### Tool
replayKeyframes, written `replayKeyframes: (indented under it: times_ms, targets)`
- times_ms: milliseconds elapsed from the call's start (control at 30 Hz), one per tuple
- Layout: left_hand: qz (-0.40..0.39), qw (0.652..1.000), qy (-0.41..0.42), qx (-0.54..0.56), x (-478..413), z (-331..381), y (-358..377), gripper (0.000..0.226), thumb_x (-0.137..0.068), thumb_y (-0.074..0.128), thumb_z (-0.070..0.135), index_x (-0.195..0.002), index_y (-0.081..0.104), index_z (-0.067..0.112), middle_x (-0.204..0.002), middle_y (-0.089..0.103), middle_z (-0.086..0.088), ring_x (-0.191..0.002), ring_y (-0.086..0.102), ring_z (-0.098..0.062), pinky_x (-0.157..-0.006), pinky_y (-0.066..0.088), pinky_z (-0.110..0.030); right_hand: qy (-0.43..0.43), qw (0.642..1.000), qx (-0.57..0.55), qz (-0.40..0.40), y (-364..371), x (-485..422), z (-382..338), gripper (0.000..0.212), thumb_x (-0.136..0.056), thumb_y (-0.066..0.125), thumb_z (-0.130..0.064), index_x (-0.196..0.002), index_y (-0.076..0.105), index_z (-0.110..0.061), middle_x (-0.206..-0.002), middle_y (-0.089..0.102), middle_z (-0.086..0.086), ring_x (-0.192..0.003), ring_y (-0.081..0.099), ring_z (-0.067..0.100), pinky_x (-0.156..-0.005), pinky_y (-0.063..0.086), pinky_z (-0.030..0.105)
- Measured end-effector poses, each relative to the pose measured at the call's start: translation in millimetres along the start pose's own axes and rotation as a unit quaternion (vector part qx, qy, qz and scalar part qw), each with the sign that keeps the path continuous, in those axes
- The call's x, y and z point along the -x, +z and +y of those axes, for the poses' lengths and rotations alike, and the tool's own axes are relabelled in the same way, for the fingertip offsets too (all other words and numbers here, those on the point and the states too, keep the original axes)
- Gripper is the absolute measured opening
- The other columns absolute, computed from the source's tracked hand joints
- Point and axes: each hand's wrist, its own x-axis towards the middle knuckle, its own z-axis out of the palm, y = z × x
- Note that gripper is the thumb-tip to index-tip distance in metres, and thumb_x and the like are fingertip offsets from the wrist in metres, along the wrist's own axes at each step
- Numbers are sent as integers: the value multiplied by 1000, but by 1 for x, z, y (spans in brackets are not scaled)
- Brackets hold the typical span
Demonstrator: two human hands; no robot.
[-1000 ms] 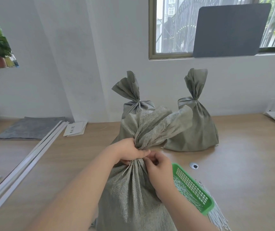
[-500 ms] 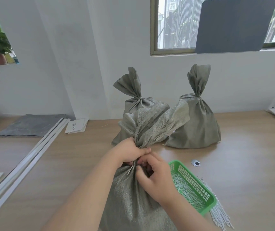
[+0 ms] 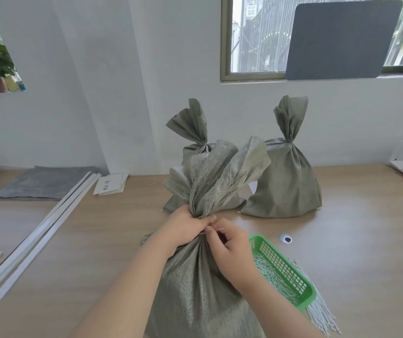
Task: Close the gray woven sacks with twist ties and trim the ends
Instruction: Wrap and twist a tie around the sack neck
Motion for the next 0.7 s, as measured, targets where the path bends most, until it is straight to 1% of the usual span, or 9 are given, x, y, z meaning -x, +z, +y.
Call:
replayKeyframes:
  times_ms: [67,133,200,267,333,433,533,633,700]
  targets:
    - [-1,999,26,33,8,-5,-2,21,-91,75,33,-111,72,29,-109,75,13,-107,67,-5,-97,52,-26,60,996,-62,-23,0,1,-5,31,-90,57,-20,-61,56,-29,-59,49,-14,-60,43,4,-60,35,24]
    - [10,997,47,64,16,-7,-4,24,-91,76,27,-114,71,21,-106,76,11,-105,69,-5,-88,53,-17,98,987,-119,-47,0,1,-12,37,-92,56,-18,-58,53,-32,-58,43,-14,-60,36,8,-60,30,28]
    - [27,995,52,82,21,-8,-8,19,-90,77,24,-108,74,17,-101,78,5,-102,72,-9,-89,56,-23,127,972,-187,-60,3,3,-19,36,-93,55,-17,-58,50,-24,-59,37,-5,-60,29,12,-59,24,31]
    - [40,995,54,76,24,-7,-13,14,-90,77,22,-102,75,16,-97,79,4,-99,72,-10,-90,57,-29,147,959,-235,-62,5,4,-22,31,-90,56,-19,-61,47,-12,-60,33,-1,-58,25,10,-54,22,25]
    - [50,994,54,75,25,-9,-17,19,-89,78,23,-105,73,15,-98,78,3,-98,72,-11,-87,57,-29,164,950,-258,-62,7,5,-22,31,-88,57,-21,-64,46,-3,-61,33,2,-57,26,9,-53,22,22]
    - [38,994,47,93,29,-11,-22,28,-87,80,26,-110,69,13,-96,75,5,-87,69,-5,-66,52,-14,223,927,-294,-71,11,5,-20,25,-84,61,-22,-65,54,-9,-62,39,0,-60,30,11,-57,24,27]
    - [3,994,45,95,33,-13,-29,12,-88,78,17,-91,68,12,-77,69,9,-63,62,10,-52,44,-5,269,899,-338,-75,16,5,-19,27,-88,66,-19,-62,58,-16,-62,45,-2,-59,34,11,-58,28,26]
    - [-25,994,58,88,35,-16,-37,20,-80,85,8,-76,65,10,-72,68,3,-68,65,-1,-68,50,-15,284,889,-351,-77,22,3,-18,31,-96,61,-10,-65,63,-15,-62,45,-1,-59,33,10,-58,26,27]
    - [-33,995,61,75,37,-19,-41,21,-77,86,3,-74,66,9,-73,68,0,-73,65,-9,-75,53,-23,297,882,-359,-77,24,2,-18,32,-96,59,-9,-66,67,-15,-62,45,0,-59,33,10,-59,26,27]
